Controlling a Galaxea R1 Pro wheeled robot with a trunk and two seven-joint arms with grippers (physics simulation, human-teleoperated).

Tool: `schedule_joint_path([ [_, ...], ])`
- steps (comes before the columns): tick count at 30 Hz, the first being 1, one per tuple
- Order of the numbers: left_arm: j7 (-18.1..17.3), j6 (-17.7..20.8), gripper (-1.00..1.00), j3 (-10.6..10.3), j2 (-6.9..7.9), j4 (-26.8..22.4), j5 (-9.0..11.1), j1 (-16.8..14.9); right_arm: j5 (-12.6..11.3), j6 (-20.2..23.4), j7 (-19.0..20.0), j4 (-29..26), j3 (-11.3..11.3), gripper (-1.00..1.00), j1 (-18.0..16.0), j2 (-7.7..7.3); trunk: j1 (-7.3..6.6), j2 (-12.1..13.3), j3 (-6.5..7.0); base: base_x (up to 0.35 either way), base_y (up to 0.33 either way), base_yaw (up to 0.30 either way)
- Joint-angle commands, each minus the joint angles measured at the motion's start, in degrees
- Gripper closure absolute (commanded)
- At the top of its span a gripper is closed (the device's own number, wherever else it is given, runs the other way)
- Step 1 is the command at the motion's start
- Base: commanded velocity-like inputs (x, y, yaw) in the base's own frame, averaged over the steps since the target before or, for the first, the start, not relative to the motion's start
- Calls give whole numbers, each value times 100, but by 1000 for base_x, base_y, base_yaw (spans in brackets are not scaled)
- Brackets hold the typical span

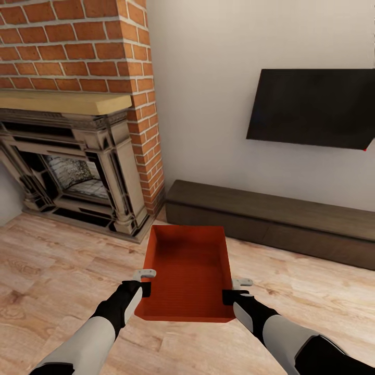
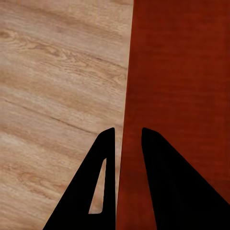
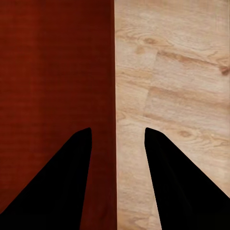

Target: Move the two storage containers from the living room to the garage. In the garage, place one container on the floor and stack the other container on top of it (either order is fine).

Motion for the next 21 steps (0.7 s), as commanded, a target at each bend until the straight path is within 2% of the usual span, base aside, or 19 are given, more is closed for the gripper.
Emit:
schedule_joint_path([
  [1, 50, 51, 100, 66, 25, 0, -74, -5, 10, 37, -14, -45, 216, 100, -1, -6, 3, -11, -2, 0, 0, 0],
  [21, 50, 49, 100, 66, 25, 0, -74, -5, 15, 37, -16, -45, 220, 100, -3, -6, 3, -11, 173, 0, 0, 0],
])
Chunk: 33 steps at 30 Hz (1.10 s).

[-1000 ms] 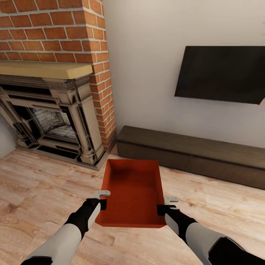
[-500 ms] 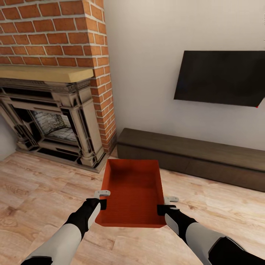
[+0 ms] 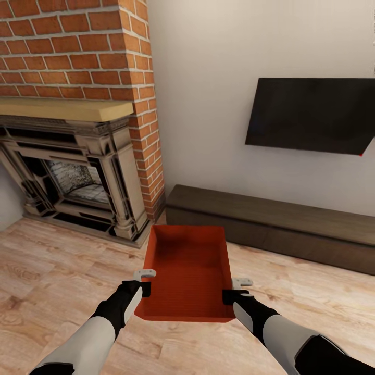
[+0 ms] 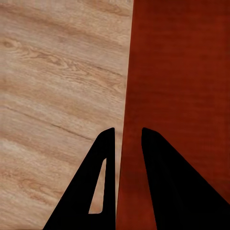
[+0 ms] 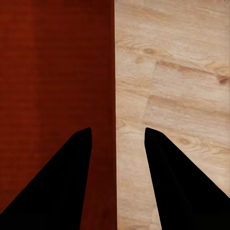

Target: Move the two storage containers from the living room to the garage. In the garage, place one container on the floor and stack the other container on top of it (either order is fine).

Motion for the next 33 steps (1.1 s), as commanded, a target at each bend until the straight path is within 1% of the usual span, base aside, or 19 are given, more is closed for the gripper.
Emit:
schedule_joint_path([
  [1, 50, 52, 100, 65, 25, 0, -75, -5, 10, 37, -18, -46, 221, 100, 0, -6, 3, -11, -2, 0, 0, 0],
  [33, 50, 52, 100, 65, 25, 0, -75, -5, 10, 37, -19, -47, 221, 100, -1, -6, 3, -11, 277, 0, 0, 0],
])
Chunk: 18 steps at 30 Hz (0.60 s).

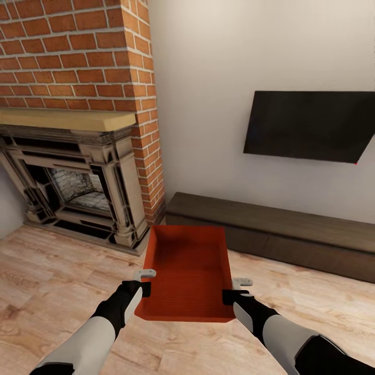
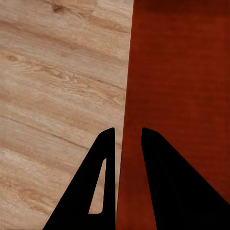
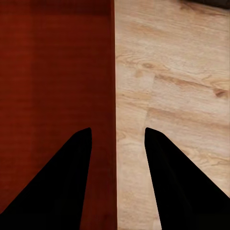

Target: Move the two storage containers from the living room to the garage. In the garage, place one container on the floor and stack the other container on top of it (either order is fine).

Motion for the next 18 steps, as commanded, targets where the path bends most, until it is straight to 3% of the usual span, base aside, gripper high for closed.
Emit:
schedule_joint_path([
  [1, 49, 52, 100, 66, 25, 0, -75, -5, 8, 37, -18, -46, 222, 100, 0, -6, 4, -12, -3, 0, 0, 0],
  [18, 50, 52, 100, 66, 25, 0, -75, -5, 10, 37, -16, -46, 222, 100, 0, -6, 4, -12, 146, 0, 0, 0],
])
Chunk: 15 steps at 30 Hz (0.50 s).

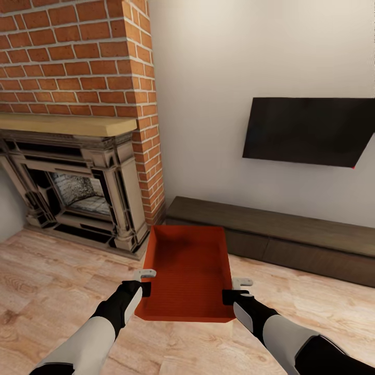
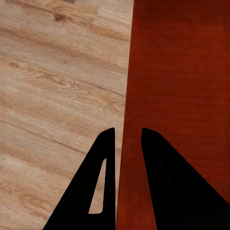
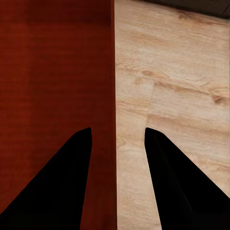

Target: Move the two storage containers from the living room to the garage. In the garage, place one container on the floor and stack the other container on top of it (either order is fine).

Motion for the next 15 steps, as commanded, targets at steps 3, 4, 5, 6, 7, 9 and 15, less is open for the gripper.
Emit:
schedule_joint_path([
  [3, 50, 52, 100, 66, 24, -1, -74, -5, 9, 37, -16, -46, 225, 100, -2, -6, 4, -12, 14, 0, 0, 0],
  [4, 50, 52, 100, 66, 24, -1, -74, -5, 8, 37, -16, -46, 225, 100, -2, -6, 4, -12, 23, 0, 0, 0],
  [5, 50, 52, 100, 66, 24, -1, -74, -5, 7, 37, -16, -46, 225, 100, -1, -6, 4, -12, 32, 0, 0, 0],
  [6, 50, 52, 100, 66, 25, -1, -74, -5, 8, 37, -16, -46, 225, 100, 0, -6, 4, -12, 40, 0, 0, 0],
  [7, 50, 52, 100, 66, 23, -1, -74, -5, 9, 37, -16, -46, 225, 100, 0, -6, 4, -12, 49, 0, 0, 0],
  [9, 50, 52, 100, 66, 24, -1, -74, -5, 6, 36, -16, -46, 225, 100, -1, -6, 4, -12, 67, 0, 0, 0],
  [15, 50, 52, 100, 66, 25, -1, -74, -5, 7, 37, -16, -46, 225, 100, 0, -6, 4, -12, 119, 0, 0, 0],
])
